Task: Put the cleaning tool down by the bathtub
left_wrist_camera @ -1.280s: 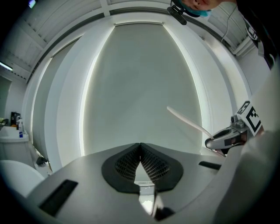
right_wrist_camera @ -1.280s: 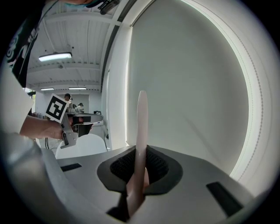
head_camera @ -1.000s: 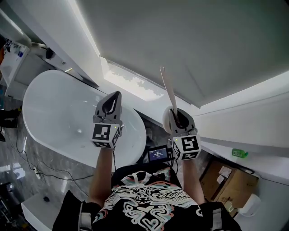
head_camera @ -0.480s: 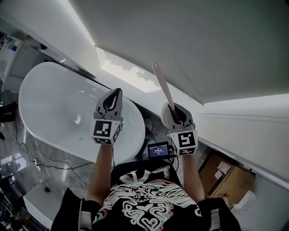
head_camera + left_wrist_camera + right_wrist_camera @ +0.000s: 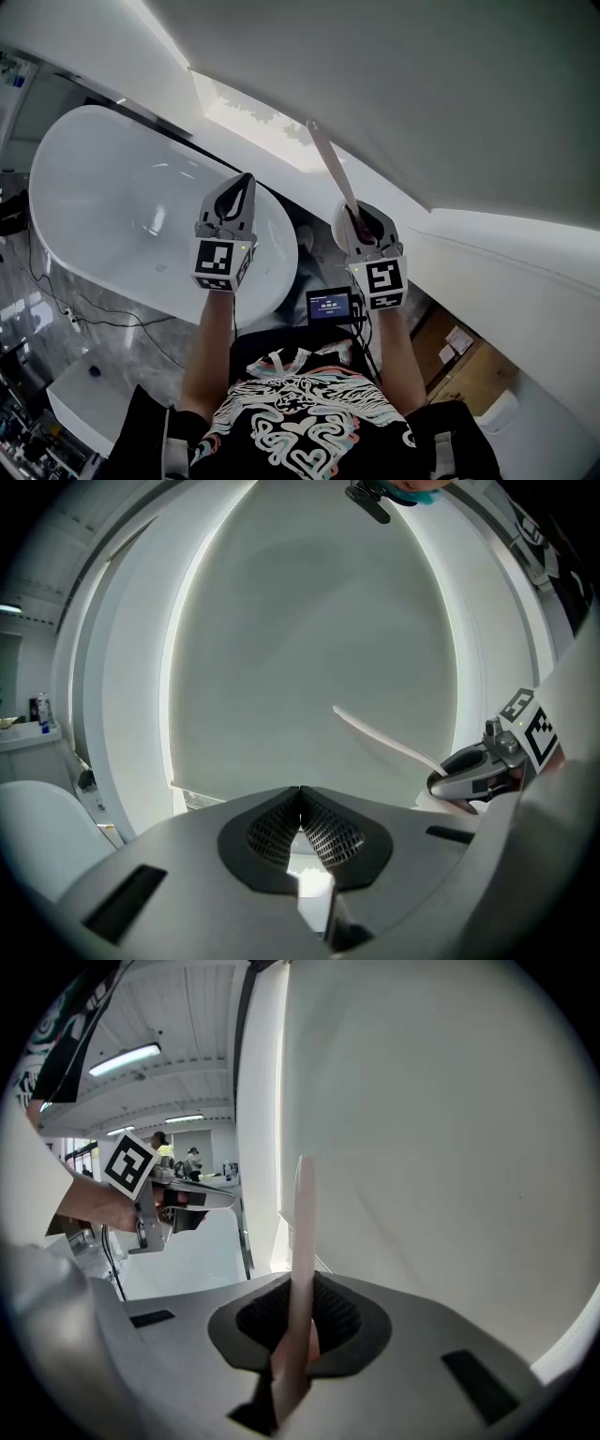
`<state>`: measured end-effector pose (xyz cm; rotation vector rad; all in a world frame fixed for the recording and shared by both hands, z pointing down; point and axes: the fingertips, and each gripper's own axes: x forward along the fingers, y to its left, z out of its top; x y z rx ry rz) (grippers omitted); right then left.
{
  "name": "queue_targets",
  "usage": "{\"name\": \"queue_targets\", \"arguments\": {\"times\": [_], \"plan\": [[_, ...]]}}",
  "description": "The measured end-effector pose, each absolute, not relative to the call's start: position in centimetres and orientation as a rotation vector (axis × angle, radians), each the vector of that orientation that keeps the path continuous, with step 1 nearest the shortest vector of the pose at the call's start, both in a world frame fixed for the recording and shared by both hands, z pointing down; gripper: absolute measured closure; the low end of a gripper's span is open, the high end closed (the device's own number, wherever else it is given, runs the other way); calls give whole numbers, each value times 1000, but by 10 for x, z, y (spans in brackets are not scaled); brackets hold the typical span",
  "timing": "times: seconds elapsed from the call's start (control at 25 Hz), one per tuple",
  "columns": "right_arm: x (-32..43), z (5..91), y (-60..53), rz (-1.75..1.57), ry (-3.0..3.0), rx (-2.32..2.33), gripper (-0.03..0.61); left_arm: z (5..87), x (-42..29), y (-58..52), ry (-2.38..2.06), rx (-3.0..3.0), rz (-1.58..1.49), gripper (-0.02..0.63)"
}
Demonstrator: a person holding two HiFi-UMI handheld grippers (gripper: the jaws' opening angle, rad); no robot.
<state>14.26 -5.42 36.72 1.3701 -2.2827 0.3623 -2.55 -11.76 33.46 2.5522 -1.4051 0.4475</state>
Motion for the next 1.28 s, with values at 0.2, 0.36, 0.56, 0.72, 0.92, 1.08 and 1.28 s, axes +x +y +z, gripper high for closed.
{"name": "queue_targets", "arguments": {"times": [0.2, 0.36, 0.56, 0.72, 0.92, 1.08, 1.28], "plan": [[140, 384, -59, 373, -2276, 1325, 520, 352, -26, -122, -1408, 2523, 468, 597], [136, 403, -62, 375, -2261, 1273, 520, 373, -26, -124, -1397, 2490, 483, 597], [132, 429, -69, 418, -2259, 1236, 520, 400, -25, -127, -1372, 2467, 509, 597], [130, 445, -69, 433, -2264, 1205, 520, 417, -27, -125, -1367, 2439, 521, 597], [128, 474, -73, 441, -2240, 1151, 520, 439, -24, -125, -1340, 2422, 533, 597], [123, 491, -78, 487, -2230, 1115, 520, 456, -26, -128, -1327, 2380, 516, 597], [115, 508, -92, 503, -2208, 1086, 520, 482, -33, -139, -1323, 2329, 527, 597]]}}
